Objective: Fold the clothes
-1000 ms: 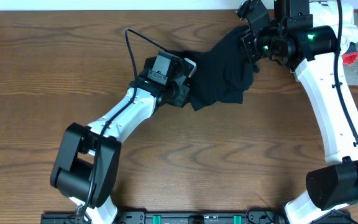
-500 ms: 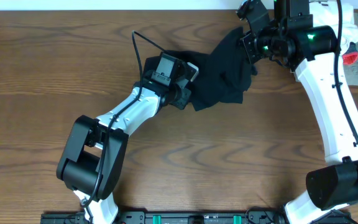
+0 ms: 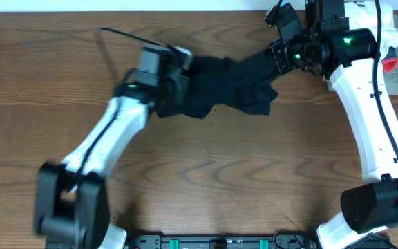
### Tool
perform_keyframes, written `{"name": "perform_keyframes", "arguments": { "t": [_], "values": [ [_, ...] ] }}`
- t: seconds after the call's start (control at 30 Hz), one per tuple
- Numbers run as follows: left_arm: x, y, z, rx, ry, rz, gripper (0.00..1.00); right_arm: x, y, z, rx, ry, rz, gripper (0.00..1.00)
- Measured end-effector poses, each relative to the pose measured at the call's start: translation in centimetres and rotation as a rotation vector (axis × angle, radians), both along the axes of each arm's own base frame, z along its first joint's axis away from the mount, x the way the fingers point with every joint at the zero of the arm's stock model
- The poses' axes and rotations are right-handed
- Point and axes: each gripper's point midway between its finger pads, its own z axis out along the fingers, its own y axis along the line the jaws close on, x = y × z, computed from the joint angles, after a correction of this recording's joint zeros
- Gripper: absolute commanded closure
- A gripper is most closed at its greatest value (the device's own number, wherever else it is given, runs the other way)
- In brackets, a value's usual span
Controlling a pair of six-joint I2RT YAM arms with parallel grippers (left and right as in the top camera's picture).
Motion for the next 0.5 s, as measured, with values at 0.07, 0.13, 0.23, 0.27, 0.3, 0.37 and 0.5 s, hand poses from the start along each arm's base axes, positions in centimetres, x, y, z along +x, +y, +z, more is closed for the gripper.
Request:
{"name": "perform_keyframes", "arguments": {
  "t": [0.07,0.13,0.23,0.27,0.3,0.37,0.5],
  "values": [
    [-0.2,1.7,2.5,-0.011,-0.040,0.037,0.94,-0.7,0.0,-0.4,0.004,0.037,0.000,0.85],
    [-0.5,2.9,4.2,-0.019,-0.069,0.063,0.94,-1.4,0.2,-0.9,0.013,0.074,0.003,0.79],
    [-0.5,3.9,5.4,-0.023,-0.093,0.086,0.94,-2.4,0.3,-1.9,0.015,0.127,0.009,0.72],
    [-0.5,4.0,5.4,-0.023,-0.093,0.088,0.94,-2.8,0.5,-2.5,0.014,0.149,0.013,0.70],
    [-0.5,4.1,5.3,-0.022,-0.091,0.090,0.94,-3.2,0.6,-3.1,0.013,0.168,0.017,0.68],
    [-0.5,4.3,5.2,-0.018,-0.087,0.095,0.94,-4.2,0.9,-4.9,0.007,0.219,0.028,0.67],
    [-0.3,4.6,5.2,0.000,-0.092,0.113,0.94,-5.8,0.9,-8.5,-0.004,0.303,0.030,0.67]
  ]
}}
